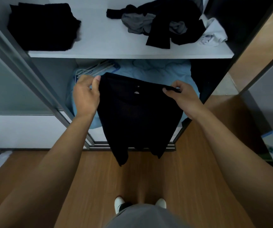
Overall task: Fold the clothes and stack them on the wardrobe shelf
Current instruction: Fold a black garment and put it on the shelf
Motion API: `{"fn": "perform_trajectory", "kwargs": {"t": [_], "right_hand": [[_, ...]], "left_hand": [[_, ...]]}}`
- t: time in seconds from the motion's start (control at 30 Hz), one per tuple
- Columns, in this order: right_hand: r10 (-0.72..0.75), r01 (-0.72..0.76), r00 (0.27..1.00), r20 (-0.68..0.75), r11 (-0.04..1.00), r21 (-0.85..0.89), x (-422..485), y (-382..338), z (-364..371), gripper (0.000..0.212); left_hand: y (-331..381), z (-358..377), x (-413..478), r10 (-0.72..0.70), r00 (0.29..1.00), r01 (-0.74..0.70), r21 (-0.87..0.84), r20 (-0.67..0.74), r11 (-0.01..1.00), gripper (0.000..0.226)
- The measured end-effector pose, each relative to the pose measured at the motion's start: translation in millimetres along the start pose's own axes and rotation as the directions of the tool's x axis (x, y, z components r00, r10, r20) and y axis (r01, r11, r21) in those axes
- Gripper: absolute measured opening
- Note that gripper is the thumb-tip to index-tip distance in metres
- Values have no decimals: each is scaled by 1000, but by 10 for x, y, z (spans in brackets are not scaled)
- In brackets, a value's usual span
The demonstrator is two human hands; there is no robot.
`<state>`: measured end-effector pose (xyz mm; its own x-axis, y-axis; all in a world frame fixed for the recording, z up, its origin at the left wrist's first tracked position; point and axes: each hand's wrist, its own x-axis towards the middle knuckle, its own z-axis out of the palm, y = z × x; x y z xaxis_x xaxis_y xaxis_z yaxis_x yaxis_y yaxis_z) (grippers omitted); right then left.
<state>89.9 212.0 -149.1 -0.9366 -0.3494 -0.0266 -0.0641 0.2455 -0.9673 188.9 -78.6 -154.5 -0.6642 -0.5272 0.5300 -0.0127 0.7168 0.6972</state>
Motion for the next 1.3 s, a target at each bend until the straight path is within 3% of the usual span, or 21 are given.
{"fn": "perform_trajectory", "kwargs": {"t": [0.13, 0.2, 0.27, 0.3, 0.37, 0.43, 0.5, 0.63, 0.8, 0.87, 0.97, 1.0, 1.13, 1.23, 1.3], "right_hand": [[-7, -26, 990, 140, 972, 233, -55, -30, -102, 27], [-5, -68, 982, 191, 925, 374, -70, -14, -147, 23], [63, -109, 990, 124, 905, 411, -75, -3, -132, 19], [122, -128, 992, 40, 916, 380, -75, 5, -97, 18], [242, -191, 959, -149, 937, 292, -79, 47, 23, 23], [317, -263, 926, -206, 932, 251, -115, 111, 186, 24], [334, -295, 921, -202, 935, 197, -185, 144, 359, 22], [304, -274, 942, -146, 942, 192, -319, 48, 649, 23], [307, -307, 951, 46, 910, 279, -384, -176, 815, 15], [298, -300, 953, 49, 913, 277, -399, -226, 819, 14], [302, -301, 952, 40, 908, 292, -420, -259, 829, 16], [306, -303, 951, 38, 906, 294, -421, -256, 830, 18], [297, -295, 954, 37, 911, 289, -437, -232, 826, 23], [255, -270, 963, 93, 927, 259, -459, -227, 800, 18], [223, -254, 962, 160, 943, 214, -471, -222, 772, 23]], "left_hand": [[-30, -37, 42, 36, 999, -35, -63, 1, 997, 40], [-33, -53, 28, -17, 999, 20, -111, 31, 994, 43], [-23, -13, -13, -122, 985, 140, -151, 122, 979, 46], [-5, 33, -46, -202, 959, 234, -154, 200, 960, 47], [77, 153, -155, -410, 836, 493, -170, 366, 853, 45], [144, 267, -274, -564, 701, 693, -231, 437, 682, 39], [210, 345, -355, -617, 633, 771, -304, 467, 560, 33], [366, 404, -444, -536, 625, 767, -320, 568, 556, 31], [582, 390, -522, -386, 708, 679, -422, 591, 600, 50], [655, 390, -519, -418, 724, 679, -464, 548, 568, 49], [715, 394, -508, -526, 675, 737, -511, 517, 443, 36], [718, 391, -523, -518, 670, 742, -504, 532, 442, 34], [693, 367, -624, -351, 723, 658, -437, 595, 614, 39], [622, 305, -653, -210, 720, 616, -470, 661, 633, 15], [565, 260, -649, -141, 711, 603, -495, 689, 626, 22]]}}
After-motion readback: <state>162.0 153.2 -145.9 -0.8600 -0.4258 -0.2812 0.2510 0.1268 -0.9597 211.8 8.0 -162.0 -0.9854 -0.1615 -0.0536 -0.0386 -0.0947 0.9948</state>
